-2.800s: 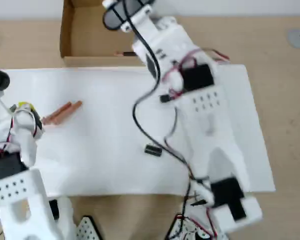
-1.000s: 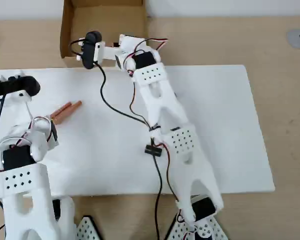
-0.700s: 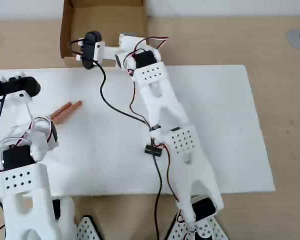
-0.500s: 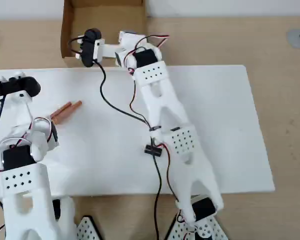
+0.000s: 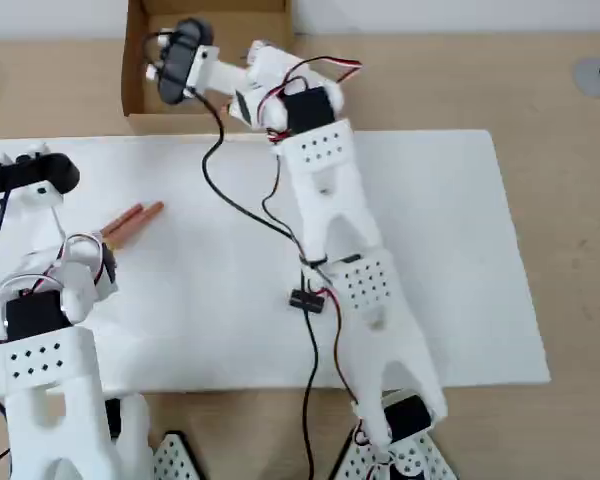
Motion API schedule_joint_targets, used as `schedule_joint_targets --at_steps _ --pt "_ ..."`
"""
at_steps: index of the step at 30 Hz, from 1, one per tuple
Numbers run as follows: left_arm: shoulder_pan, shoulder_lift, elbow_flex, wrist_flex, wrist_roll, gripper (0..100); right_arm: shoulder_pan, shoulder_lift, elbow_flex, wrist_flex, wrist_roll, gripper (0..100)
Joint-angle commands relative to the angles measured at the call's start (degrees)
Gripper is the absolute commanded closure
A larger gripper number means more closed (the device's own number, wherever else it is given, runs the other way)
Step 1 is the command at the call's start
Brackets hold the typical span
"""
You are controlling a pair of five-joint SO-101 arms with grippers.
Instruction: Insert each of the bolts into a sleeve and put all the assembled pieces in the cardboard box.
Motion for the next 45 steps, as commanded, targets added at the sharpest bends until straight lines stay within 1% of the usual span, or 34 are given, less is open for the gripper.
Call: schedule_joint_targets --at_steps 1,4,7,9,13,19,24,28,31,33,36,37,42,45 --pt "-1.8 0.0 -0.9 0.2 6.9 81 -0.5 -10.0 -3.3 13.5 -5.3 86.1" --pt "-3.0 0.2 -2.1 0.2 9.1 80 -0.5 -16.0 -2.9 21.8 -9.0 86.1" --pt "-2.5 0.3 -2.4 0.2 9.3 79 1.3 -20.3 1.5 21.5 -13.6 86.1" --pt "-2.5 0.4 -2.0 0.2 9.1 79 1.8 -24.4 6.2 21.5 -14.6 86.1" --pt "-2.5 3.9 -2.7 1.3 5.2 80 2.7 -34.1 23.9 21.5 -14.7 86.1" --pt "-3.0 18.3 -10.2 4.6 4.9 80 2.5 -52.4 51.9 21.5 -14.7 86.1" --pt "-2.6 25.8 -16.4 4.7 4.9 80 2.5 -66.6 72.7 21.5 -13.5 86.1" --pt "-1.5 28.9 -19.3 4.7 4.8 83 2.5 -73.8 88.8 21.4 -8.1 86.1" --pt "-0.4 30.4 -20.7 4.7 5.3 83 2.8 -75.9 96.4 21.1 -4.6 86.0" --pt "-0.2 31.2 -21.5 4.7 9.5 83 2.9 -76.0 98.7 21.1 -1.7 86.0" --pt "-0.4 31.4 -21.5 4.6 21.7 83 2.9 -75.9 99.3 19.9 0.4 86.0" --pt "-0.2 31.4 -21.5 4.6 24.8 83 2.9 -75.9 99.3 19.4 0.7 85.9" --pt "-0.1 31.3 -21.2 4.6 32.0 83 2.8 -73.1 99.6 19.4 2.7 79.1" --pt "-0.1 31.7 -20.2 4.6 39.2 83 2.7 -70.4 99.4 19.1 4.3 78.8"
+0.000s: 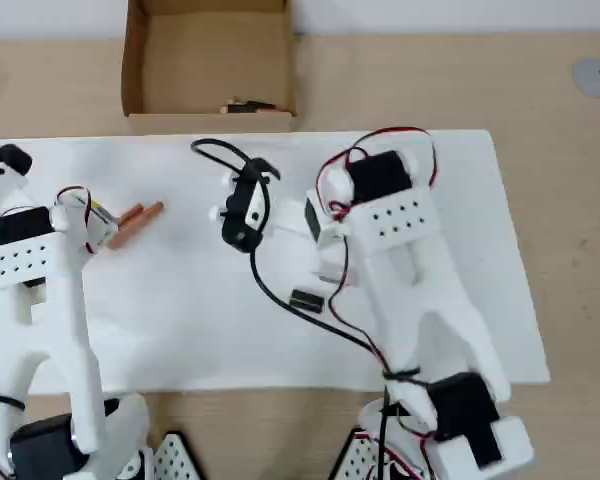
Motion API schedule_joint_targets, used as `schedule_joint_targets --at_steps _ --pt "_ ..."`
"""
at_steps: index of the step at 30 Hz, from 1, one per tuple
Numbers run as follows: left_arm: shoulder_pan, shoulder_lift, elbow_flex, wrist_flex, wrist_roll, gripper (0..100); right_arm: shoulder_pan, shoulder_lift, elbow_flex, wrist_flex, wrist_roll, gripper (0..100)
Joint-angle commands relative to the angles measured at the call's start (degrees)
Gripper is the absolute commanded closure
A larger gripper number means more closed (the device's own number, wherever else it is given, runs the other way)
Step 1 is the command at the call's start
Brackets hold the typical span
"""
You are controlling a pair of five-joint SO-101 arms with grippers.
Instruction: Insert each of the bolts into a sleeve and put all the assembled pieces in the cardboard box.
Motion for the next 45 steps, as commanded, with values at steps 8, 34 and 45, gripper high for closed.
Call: schedule_joint_targets --at_steps 8,34,45 --pt "1.0 -0.1 2.4 0.1 18.1 83 -6.1 5.5 0.7 -3.2 1.8 78.6" --pt "5.8 -0.1 9.8 -16.3 21.4 83 -14.5 -2.2 11.8 -9.6 -12.4 78.5" --pt "6.1 -0.1 9.4 -17.4 21.3 83 -12.2 -10.1 28.4 -19.2 -13.1 78.5"
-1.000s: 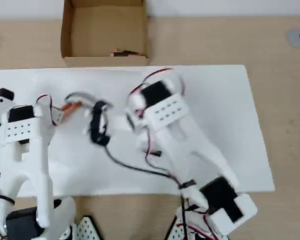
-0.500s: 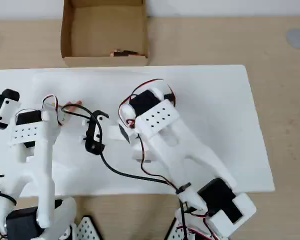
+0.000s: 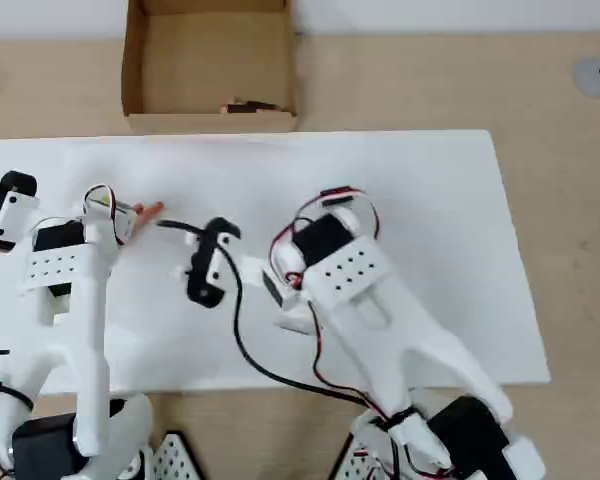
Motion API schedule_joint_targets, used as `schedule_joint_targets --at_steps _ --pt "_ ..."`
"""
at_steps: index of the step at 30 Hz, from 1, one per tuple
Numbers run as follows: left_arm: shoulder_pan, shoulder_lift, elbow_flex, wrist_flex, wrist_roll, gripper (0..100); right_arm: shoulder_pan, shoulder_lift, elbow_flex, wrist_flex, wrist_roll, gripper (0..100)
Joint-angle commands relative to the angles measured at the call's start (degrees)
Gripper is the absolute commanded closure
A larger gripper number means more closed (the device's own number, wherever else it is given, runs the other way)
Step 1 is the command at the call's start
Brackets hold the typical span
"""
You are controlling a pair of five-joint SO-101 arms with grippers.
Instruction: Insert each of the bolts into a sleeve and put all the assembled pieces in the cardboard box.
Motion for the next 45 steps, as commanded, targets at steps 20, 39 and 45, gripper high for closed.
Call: schedule_joint_targets --at_steps 20,39,45 --pt "0.6 -0.2 -0.4 -0.7 -0.2 83 9.0 4.9 2.5 -7.2 3.2 78.5" --pt "0.6 -0.2 -0.2 -0.4 -0.2 83 4.8 5.6 3.0 -6.2 3.3 78.4" --pt "0.6 -0.2 -0.2 -0.4 -0.3 83 5.0 8.6 3.0 -6.3 4.3 75.8"
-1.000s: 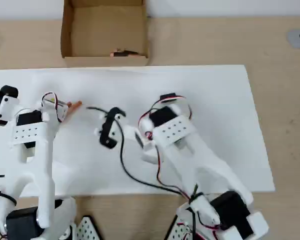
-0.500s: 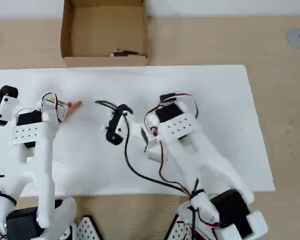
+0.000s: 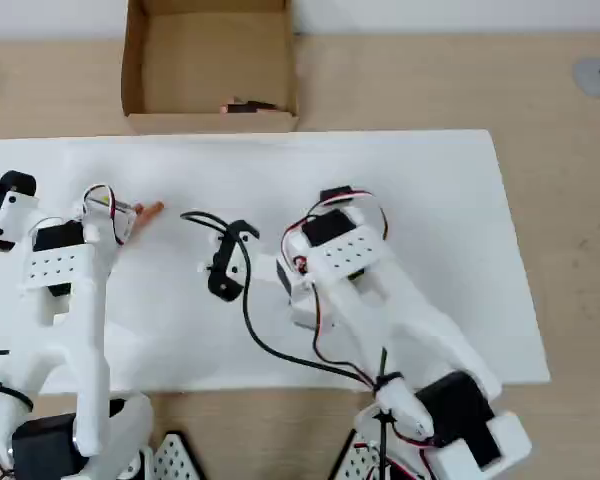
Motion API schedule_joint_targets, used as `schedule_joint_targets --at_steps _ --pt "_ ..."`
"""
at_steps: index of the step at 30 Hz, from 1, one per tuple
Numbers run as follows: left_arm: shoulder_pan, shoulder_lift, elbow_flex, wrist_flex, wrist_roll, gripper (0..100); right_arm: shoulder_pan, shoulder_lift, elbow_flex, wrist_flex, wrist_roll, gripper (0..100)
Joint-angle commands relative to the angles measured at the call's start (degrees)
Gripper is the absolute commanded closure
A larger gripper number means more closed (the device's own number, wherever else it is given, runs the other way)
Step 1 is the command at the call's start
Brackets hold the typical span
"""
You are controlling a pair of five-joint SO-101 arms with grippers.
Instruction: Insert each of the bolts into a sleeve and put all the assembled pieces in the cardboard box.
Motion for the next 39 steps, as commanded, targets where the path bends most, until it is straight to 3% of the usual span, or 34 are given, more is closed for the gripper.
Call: schedule_joint_targets --at_steps 1,39 --pt "0.6 -0.2 -0.2 -0.4 -0.4 83 -0.9 0.3 -0.4 0.0 0.5 75.8" --pt "0.4 -0.2 1.1 -0.4 -2.2 83 -2.5 3.9 -4.5 -3.5 1.7 75.6"
